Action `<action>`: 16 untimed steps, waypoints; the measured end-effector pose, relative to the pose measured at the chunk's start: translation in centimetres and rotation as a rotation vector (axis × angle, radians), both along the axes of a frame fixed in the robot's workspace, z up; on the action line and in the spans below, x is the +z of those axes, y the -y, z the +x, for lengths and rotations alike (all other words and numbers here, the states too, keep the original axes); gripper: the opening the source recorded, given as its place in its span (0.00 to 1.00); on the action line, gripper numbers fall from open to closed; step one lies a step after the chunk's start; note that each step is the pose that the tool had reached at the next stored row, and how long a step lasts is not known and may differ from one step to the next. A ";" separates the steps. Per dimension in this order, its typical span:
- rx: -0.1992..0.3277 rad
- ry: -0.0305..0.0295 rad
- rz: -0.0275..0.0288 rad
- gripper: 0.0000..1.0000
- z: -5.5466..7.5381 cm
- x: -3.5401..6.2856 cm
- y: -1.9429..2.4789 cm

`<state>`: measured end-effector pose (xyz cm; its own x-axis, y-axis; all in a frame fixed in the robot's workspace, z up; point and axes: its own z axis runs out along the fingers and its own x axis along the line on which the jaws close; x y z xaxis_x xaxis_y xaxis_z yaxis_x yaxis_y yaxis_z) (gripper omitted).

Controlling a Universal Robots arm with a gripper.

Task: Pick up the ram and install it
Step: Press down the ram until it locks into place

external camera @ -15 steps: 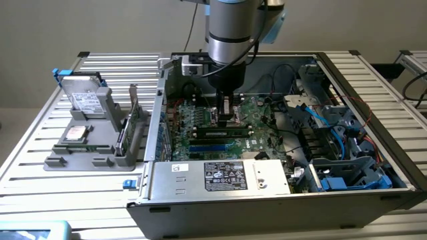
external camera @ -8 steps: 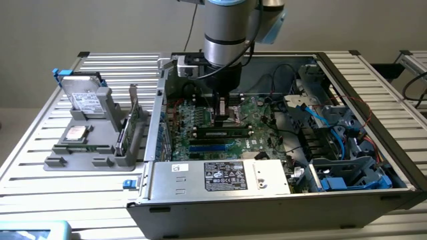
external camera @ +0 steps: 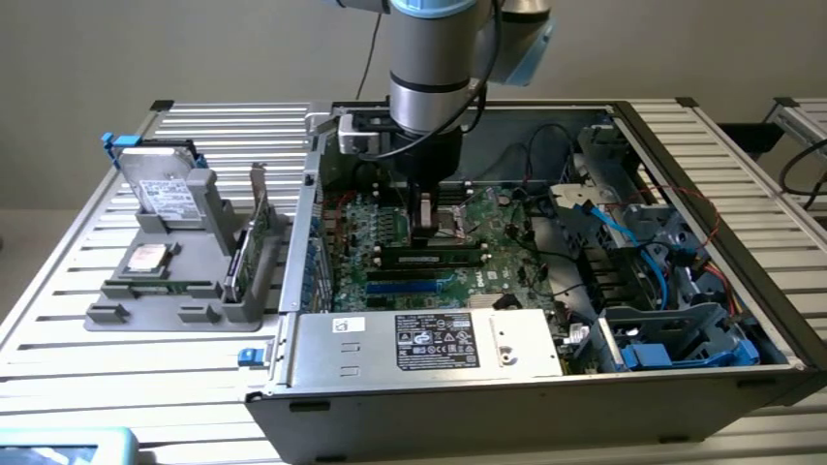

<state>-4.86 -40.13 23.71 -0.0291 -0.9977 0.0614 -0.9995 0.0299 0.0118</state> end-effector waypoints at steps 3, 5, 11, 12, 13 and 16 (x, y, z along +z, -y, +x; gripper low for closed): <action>0.007 0.0011 -0.0002 0.11 -0.1 -0.14 0.01; 0.012 0.0029 -0.0001 0.11 -0.1 -0.20 0.00; 0.024 0.0155 -0.0001 0.11 -0.1 -0.64 -0.03; 0.024 0.0155 -0.0004 0.11 -0.1 -0.67 -0.06; 0.024 0.0157 -0.0002 0.11 -0.1 -0.69 -0.10; 0.024 0.0157 -0.0001 0.11 -0.1 -0.74 -0.14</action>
<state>-4.99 -39.99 22.97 -0.0062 -0.9981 0.0613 -1.0000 0.0059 -0.0040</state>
